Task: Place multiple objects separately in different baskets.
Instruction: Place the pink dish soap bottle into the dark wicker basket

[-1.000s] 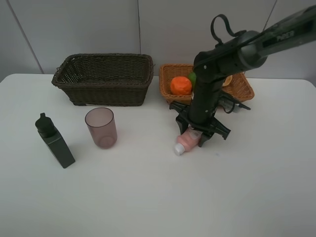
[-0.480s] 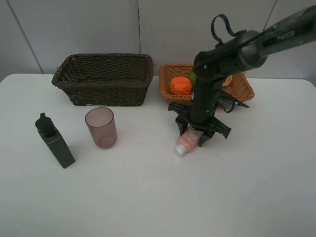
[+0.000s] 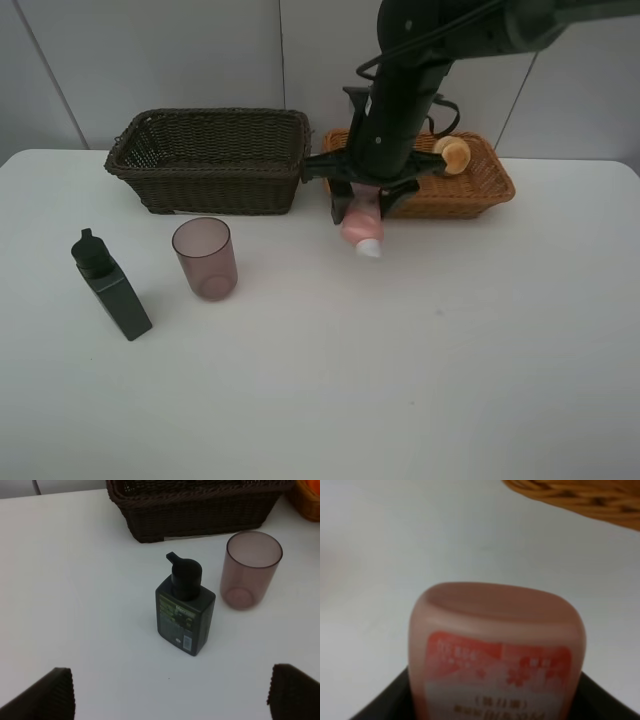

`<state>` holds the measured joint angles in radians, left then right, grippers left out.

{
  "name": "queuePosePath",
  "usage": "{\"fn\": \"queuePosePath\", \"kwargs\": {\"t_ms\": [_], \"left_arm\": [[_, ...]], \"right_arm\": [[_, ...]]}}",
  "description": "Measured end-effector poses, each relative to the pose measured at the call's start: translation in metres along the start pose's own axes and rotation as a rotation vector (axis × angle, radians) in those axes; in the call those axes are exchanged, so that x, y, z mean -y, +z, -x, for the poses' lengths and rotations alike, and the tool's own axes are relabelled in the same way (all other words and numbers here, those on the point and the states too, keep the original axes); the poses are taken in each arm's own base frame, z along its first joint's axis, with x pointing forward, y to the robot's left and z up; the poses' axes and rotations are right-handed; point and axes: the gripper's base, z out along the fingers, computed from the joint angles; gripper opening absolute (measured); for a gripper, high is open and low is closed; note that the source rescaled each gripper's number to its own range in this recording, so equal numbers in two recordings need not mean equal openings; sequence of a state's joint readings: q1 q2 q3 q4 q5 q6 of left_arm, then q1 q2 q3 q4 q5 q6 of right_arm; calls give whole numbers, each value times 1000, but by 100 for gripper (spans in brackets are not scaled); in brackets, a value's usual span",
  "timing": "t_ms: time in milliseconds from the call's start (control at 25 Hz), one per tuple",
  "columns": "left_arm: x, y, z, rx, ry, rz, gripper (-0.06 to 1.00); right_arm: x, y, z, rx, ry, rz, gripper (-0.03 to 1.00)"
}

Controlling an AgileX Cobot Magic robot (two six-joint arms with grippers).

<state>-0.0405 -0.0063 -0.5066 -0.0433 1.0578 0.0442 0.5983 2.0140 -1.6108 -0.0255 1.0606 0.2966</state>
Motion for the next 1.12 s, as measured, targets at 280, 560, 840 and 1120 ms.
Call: {"fn": "queuePosePath", "kwargs": {"t_ms": [280, 560, 840, 1120], "left_arm": [[0, 0, 0, 0, 0, 0, 100], [0, 0, 0, 0, 0, 0, 100], [0, 0, 0, 0, 0, 0, 100], [0, 0, 0, 0, 0, 0, 100]], "right_arm": [[-46, -36, 28, 111, -223, 43, 1], [-81, -51, 73, 392, -288, 94, 1], [-86, -51, 104, 781, -353, 82, 1], [-69, -9, 112, 1004, -366, 137, 1]]}}
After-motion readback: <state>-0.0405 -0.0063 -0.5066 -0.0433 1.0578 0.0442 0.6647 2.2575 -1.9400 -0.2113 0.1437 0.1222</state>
